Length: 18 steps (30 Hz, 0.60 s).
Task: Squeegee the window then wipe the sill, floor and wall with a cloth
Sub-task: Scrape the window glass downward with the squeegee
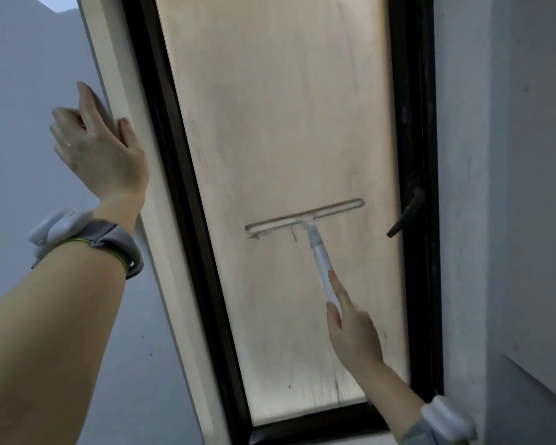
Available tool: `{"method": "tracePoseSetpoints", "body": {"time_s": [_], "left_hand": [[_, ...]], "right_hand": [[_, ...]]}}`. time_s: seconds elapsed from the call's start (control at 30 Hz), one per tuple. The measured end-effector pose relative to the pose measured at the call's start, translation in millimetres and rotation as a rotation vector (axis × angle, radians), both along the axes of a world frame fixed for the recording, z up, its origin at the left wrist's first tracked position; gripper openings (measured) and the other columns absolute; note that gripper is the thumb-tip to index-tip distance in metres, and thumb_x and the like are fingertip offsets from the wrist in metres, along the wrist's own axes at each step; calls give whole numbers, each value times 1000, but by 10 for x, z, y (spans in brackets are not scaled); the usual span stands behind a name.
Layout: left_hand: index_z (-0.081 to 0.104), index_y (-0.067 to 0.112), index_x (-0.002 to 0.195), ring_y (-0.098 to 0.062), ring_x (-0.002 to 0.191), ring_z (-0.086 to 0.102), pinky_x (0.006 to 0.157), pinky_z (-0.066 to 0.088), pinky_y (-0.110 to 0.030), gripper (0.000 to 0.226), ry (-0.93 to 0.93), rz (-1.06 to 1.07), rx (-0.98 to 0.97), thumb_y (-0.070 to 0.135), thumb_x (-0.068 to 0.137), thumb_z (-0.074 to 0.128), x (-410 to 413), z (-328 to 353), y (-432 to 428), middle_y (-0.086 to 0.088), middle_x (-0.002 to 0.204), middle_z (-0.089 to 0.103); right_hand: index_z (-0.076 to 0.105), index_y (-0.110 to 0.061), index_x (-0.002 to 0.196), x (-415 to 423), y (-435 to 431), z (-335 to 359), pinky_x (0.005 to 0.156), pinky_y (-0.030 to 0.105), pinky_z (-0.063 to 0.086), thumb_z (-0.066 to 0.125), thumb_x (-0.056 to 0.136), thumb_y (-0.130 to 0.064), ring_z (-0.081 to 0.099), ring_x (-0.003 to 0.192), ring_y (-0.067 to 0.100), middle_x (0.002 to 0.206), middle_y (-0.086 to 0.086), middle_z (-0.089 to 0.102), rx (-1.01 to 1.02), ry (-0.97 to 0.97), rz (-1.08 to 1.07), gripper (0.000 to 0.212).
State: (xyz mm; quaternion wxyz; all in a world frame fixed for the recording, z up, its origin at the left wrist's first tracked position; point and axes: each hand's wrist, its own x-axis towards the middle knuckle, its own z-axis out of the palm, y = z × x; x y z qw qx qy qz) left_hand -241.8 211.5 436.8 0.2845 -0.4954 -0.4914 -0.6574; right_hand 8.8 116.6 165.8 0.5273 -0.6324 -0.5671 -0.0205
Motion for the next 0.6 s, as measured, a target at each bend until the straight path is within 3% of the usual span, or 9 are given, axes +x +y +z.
{"method": "tracePoseSetpoints", "body": {"time_s": [0.13,0.33,0.6], "left_hand": [[26,18,145,-30,121,38,103,27,-38,56,-1,2,-4,34,93,38,0,9,-2,-15,132,40],[26,18,145,-31,121,38,104,27,-39,56,-3,-7,-5,34,93,39,9,5,-8,-15,132,40],[26,18,146,-30,123,37,105,26,-37,56,-19,-6,2,33,93,38,27,4,-25,-15,132,40]], "right_hand": [[19,-40,143,192,96,634,44,33,26,40,95,-20,40,45,22,52,1,40,89,47,-66,56],[17,-46,141,464,193,1307,50,34,40,31,98,-25,45,50,24,61,8,48,120,133,-27,50],[17,-42,143,362,284,576,50,32,31,37,96,-22,48,53,33,59,13,48,76,114,-100,55]]}}
